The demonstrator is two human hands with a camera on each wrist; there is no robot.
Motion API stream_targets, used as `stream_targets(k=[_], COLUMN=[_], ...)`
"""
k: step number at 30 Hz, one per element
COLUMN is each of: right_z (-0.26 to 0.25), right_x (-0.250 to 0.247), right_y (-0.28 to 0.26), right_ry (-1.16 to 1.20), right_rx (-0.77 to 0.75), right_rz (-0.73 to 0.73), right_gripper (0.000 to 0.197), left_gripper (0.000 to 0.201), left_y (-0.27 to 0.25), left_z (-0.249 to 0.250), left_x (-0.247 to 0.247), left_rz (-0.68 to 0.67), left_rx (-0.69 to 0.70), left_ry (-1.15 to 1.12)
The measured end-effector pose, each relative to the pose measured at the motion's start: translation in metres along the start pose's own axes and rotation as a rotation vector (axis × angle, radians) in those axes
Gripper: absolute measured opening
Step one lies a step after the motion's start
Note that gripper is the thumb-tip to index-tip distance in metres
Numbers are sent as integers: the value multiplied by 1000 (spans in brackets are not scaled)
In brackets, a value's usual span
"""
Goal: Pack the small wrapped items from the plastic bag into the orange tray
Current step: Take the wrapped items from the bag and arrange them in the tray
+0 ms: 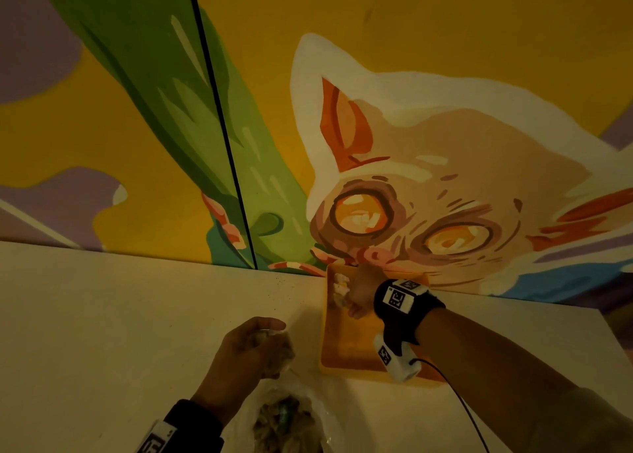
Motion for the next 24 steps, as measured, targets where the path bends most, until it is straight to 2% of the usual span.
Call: stream_targets(k=[1,3,6,7,12,14,16,18,21,24], right_z=[2,6,5,4,-21,-27,-25,-18,-7,-3], right_x=[2,3,2,1,-22,-29,-30,-26,-27,-33], right_y=[-2,0,-3,-3,-7,-17,-20,-15,-7,-12], right_ry=[-7,-18,-28,-29,-153,-204,-215,-112,47,157], right_rx=[29,69,85,76,-143,-194,-195,-176,-182,-205], right_rz=[-22,-52,-77,-75,165,259,327,358,435,492], right_gripper=[12,8,5,11,43,47,36,10,20,11], left_gripper=[12,12,13,12,11,11,12,13,12,12], left_y=[0,0,-1,-1,-3,-3,-3,-3,-2,-3], left_z=[0,0,1,2,7,9,11,10,8,8], left_x=[0,1,2,3,0,-1,0,2,4,7], left_rz=[0,-2,-5,-7,-19,-22,-25,-27,-26,-29], left_rx=[-3,-2,7,8,32,45,52,55,55,49], left_ry=[-1,1,-3,-7,-37,-53,-55,-47,-40,-54])
Point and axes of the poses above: each hand's wrist, its own y-axis towards the middle knuckle, its own x-axis out of the palm, z = x × y, the point moved 10 cm from there along y, towards the middle knuckle, and after that the axes turned 7 degrees about -y, right-handed, at the moved point
